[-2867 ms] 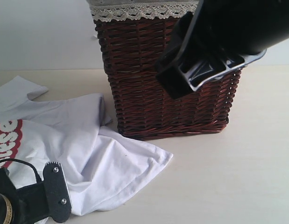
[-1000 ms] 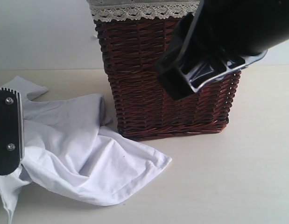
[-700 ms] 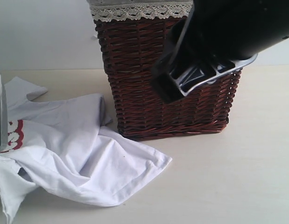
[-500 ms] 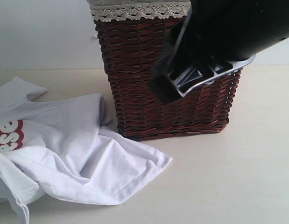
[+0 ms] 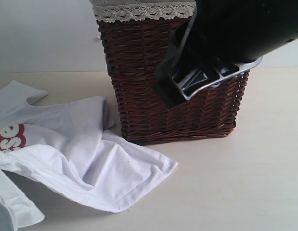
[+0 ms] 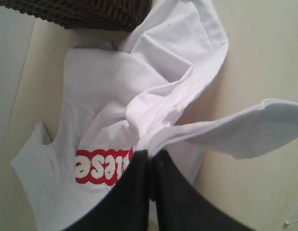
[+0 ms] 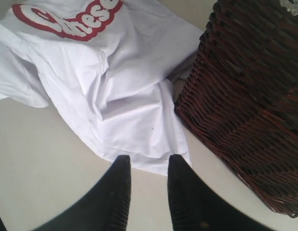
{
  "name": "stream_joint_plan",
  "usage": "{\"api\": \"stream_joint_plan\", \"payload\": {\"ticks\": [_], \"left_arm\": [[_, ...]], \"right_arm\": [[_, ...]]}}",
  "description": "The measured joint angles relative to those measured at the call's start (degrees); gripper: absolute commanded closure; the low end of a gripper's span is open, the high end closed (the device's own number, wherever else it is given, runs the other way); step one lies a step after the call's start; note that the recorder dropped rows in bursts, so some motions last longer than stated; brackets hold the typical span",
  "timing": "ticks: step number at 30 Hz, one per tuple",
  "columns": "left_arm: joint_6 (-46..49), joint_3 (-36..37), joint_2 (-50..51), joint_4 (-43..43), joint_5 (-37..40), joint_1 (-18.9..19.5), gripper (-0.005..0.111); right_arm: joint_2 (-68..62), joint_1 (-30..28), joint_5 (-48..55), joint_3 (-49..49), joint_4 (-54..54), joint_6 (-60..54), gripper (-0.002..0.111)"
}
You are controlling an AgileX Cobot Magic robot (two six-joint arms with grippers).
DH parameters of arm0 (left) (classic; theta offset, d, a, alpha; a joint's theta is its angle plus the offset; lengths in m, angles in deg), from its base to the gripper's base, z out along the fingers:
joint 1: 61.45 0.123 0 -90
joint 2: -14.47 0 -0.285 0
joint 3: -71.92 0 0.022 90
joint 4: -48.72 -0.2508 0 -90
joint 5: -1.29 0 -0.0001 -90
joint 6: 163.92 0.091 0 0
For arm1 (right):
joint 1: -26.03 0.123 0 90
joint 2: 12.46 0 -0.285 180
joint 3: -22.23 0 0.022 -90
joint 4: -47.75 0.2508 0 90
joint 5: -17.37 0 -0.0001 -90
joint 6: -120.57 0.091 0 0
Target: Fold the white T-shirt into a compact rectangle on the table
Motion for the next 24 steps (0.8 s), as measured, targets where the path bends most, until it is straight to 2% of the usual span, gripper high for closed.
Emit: {"api": "stream_joint_plan", "payload": {"ticks": [10,13,17,18,19,22,24], "left_arm": [[4.0,0.0,-2.5,6.9,0.1,0.0,0.106],[2.6,1.0,-2.5,7.1,0.0,0.0,0.093],[0.8,5.8,-2.0,7.1,-0.2,0.0,0.058],[0.7,7.5,-1.8,6.7,-1.1,0.0,0.053],[0.5,9.3,-1.4,6.2,-2.4,0.0,0.049],[-2.3,14.5,-0.5,1.7,-8.4,0.0,0.048],[-6.9,17.7,0.1,-4.9,-12.1,0.0,0.048]], "right_arm": [[0.0,0.0,0.0,0.0,0.0,0.0,0.080],[0.0,0.0,0.0,0.0,0.0,0.0,0.080],[0.0,0.0,0.0,0.0,0.0,0.0,0.080],[0.0,0.0,0.0,0.0,0.0,0.0,0.080],[0.0,0.0,0.0,0.0,0.0,0.0,0.080],[0.0,0.0,0.0,0.0,0.0,0.0,0.080],[0.0,0.0,0.0,0.0,0.0,0.0,0.080]]}}
